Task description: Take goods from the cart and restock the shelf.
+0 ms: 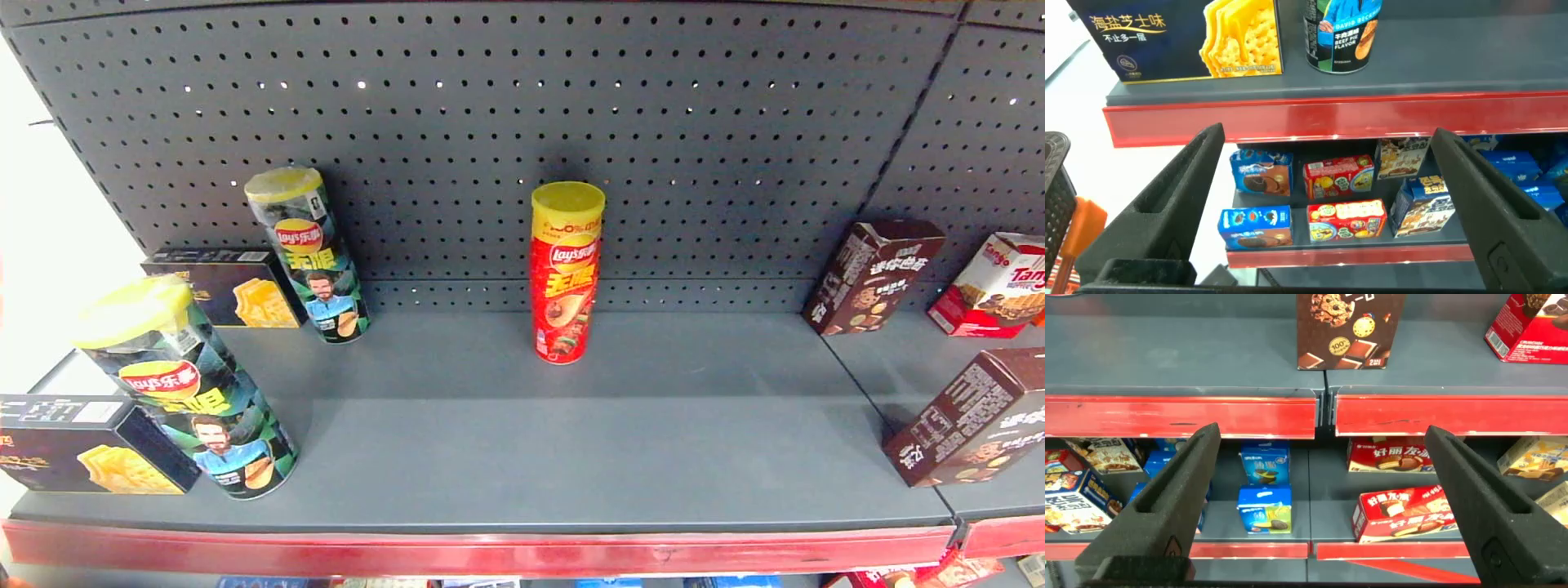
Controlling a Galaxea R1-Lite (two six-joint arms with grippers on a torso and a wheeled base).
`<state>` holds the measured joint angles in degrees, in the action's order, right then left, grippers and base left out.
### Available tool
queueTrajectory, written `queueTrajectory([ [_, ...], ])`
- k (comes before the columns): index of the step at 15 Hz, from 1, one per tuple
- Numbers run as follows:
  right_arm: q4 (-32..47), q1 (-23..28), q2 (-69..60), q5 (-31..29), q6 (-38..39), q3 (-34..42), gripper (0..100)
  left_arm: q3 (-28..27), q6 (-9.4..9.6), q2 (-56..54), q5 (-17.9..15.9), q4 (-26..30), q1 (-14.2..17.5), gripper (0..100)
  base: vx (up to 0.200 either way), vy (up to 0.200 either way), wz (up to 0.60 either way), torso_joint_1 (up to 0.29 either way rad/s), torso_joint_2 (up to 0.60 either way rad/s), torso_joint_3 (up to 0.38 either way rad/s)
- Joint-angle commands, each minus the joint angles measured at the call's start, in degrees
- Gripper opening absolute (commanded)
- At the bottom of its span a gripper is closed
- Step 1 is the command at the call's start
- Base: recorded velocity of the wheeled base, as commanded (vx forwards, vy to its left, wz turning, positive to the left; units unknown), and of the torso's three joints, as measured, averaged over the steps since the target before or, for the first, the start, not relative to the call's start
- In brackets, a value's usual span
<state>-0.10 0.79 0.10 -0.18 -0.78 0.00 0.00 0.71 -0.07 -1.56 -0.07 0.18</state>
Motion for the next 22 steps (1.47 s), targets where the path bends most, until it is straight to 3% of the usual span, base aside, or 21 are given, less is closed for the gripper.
queueTrajectory([
  [1,-0.1,0.0,0.1,0.0,0.2,0.0,100,0.0,0.0,0.1,0.0,0.0,0.1,100,0.0,0.0,0.0,0.0,0.0,0.0],
  [4,-0.1,0.0,0.1,0.0,0.0,0.0,100,0.0,-0.09,0.1,0.0,0.0,0.1,100,0.0,0.0,0.0,0.0,0.0,0.0],
  [16,-0.1,0.0,0.1,-0.1,0.1,0.0,100,0.0,-0.09,0.1,0.0,0.0,0.1,100,0.0,0.0,0.6,0.004,0.0,0.002],
  [22,-0.1,0.0,0.1,-0.1,0.3,0.0,100,0.0,-0.09,0.1,-0.1,0.0,0.1,100,0.0,0.0,0.0,0.0,0.0,0.0],
])
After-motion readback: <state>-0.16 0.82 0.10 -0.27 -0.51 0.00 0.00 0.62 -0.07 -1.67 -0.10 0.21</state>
